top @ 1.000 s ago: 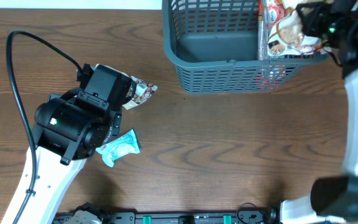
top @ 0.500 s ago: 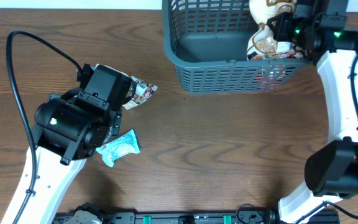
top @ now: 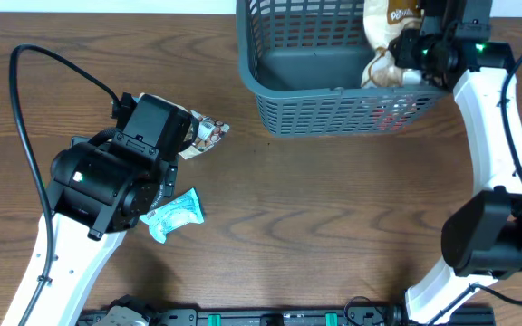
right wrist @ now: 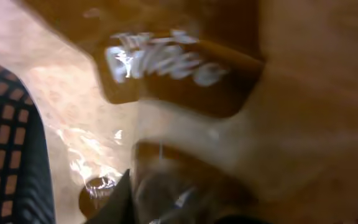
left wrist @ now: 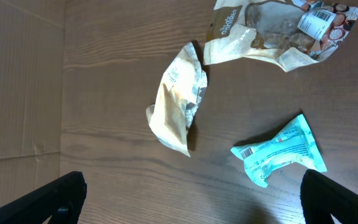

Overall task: Pack container
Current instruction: 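Carry the Pantree wrapper over the basket with the right gripper, then drop the Pantree wrapper into the basket and open right gripper, then retract the right arm and lower the left gripper toward the wrappers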

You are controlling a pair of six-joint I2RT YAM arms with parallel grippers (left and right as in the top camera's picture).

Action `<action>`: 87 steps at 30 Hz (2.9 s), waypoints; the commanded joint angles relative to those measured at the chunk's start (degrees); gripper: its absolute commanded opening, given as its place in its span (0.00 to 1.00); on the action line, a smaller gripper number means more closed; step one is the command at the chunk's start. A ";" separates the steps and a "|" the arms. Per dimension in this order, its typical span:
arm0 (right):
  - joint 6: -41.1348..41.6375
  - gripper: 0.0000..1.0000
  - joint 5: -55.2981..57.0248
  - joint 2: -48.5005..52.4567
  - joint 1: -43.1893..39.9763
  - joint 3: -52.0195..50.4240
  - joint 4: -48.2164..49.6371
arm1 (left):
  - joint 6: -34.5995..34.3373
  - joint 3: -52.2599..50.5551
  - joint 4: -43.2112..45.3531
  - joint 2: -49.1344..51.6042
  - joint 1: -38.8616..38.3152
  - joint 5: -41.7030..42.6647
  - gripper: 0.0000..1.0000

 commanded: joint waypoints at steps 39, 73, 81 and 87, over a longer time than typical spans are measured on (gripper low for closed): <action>1.29 0.99 0.28 1.36 0.68 4.50 -3.72 | 0.76 0.42 -0.17 -0.42 0.37 -0.61 0.99; -2.89 0.99 21.09 0.55 -16.11 45.24 -36.92 | 0.46 0.42 8.59 -0.28 0.37 5.77 0.99; -0.63 0.99 11.41 0.13 -28.65 45.22 -38.16 | 0.31 0.42 10.43 -0.26 0.37 13.35 0.99; 2.14 0.99 10.34 0.15 -33.94 45.09 -39.65 | -1.01 0.42 10.75 -0.26 0.37 22.45 0.99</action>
